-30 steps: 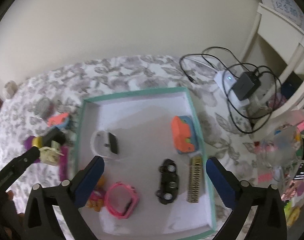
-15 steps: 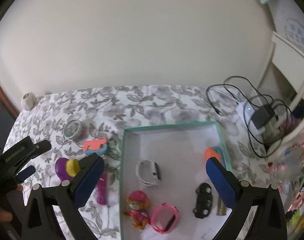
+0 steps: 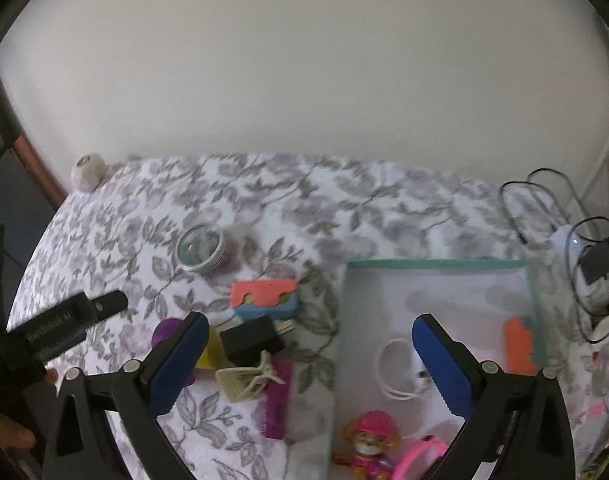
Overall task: Organize rigid objects
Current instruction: 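Withdraw both tools from the tray back toward the toy pile, then grasp the purple-and-yellow bulb toy with the left tool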
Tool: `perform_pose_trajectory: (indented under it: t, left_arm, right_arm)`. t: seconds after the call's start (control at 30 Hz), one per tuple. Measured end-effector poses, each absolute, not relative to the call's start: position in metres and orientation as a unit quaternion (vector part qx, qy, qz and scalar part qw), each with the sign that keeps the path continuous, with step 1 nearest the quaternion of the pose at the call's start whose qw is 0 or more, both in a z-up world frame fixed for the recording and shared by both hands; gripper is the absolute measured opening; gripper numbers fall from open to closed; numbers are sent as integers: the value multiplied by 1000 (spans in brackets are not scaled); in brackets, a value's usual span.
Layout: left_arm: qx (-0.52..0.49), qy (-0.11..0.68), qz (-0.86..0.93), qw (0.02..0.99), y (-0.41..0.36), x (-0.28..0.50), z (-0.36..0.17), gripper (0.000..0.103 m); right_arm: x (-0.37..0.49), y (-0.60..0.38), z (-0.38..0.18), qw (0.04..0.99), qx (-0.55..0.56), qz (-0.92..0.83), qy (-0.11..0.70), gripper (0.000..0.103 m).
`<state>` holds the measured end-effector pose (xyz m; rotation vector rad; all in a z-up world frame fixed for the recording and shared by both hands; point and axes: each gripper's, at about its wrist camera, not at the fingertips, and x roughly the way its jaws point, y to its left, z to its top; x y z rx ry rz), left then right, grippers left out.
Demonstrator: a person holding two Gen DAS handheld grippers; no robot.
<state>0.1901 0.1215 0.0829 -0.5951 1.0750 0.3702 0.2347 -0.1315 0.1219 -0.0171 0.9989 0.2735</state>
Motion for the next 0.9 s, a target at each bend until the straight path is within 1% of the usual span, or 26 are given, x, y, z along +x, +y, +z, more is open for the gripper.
perform_pose_trajectory:
  t: [0.27,0.33,0.37,0.6,0.9]
  left_arm:
    - [-288,516,165,790,125,192,73,99]
    - [-287,521,158,788,121,194,70,99]
    - [-285,526,153,787,117,196,68,99]
    - [-275,553,133,775,103,204,51,99]
    - [-292,570,116,759,95,206,33,99]
  right_arm:
    - [234,-113,94,850,-14,156,503,95]
    - [233,-110,84,839,-7,174,516,89]
    - [232,-109,80,836,-6,176,520,88]
    - [230,-102,51,812,-11,190,552,87]
    - [229,-95,38,804,-24,198,561,87]
